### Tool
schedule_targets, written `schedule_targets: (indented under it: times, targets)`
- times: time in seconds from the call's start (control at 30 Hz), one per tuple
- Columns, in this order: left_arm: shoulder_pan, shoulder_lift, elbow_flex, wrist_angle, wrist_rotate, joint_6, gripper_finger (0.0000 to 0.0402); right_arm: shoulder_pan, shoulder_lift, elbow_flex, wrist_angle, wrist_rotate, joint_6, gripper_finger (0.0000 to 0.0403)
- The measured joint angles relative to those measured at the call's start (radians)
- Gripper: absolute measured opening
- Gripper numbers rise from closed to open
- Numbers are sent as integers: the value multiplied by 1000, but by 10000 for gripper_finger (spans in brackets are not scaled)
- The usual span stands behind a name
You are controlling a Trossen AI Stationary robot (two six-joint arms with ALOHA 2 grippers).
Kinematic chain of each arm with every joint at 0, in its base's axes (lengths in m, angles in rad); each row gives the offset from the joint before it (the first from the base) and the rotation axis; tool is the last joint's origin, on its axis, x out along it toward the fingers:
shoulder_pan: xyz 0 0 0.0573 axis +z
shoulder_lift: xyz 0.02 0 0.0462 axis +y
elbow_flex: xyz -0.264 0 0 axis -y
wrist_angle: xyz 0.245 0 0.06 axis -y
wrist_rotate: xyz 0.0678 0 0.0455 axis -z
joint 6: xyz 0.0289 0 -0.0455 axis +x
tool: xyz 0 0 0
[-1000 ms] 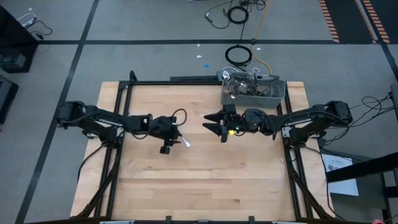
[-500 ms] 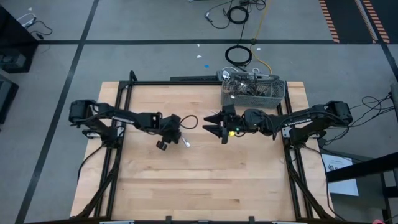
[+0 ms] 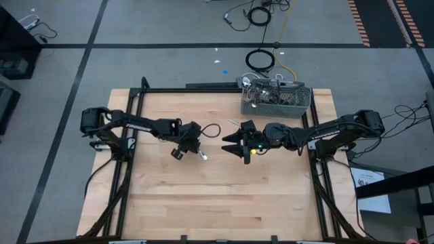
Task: Sort silverware
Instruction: Put the silver spoon into the gray utensil holder
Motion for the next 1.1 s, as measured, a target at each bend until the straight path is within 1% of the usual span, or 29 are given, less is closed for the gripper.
schedule_targets:
  times: [0.27, 0.37, 0.63, 0.73, 0.97, 1.1]
  targets:
    - [91, 72, 103, -117, 83, 13, 155, 4, 0, 0, -14, -1, 1, 231]
    - [96, 100, 108, -149, 94, 13, 155, 4, 0, 0, -18, -1, 4, 231]
    - [93, 131, 111, -153, 100, 13, 150, 7, 0, 0, -36, 6, 11, 231]
    - [93, 131, 111, -160, 109, 8, 130, 7, 0, 0, -36, 10, 10, 231]
    - [88, 132, 109, -170, 133, -6, 57, 7, 0, 0, -36, 11, 8, 231]
    - [79, 123, 109, -171, 131, -19, 24, 7, 0, 0, -36, 11, 8, 231]
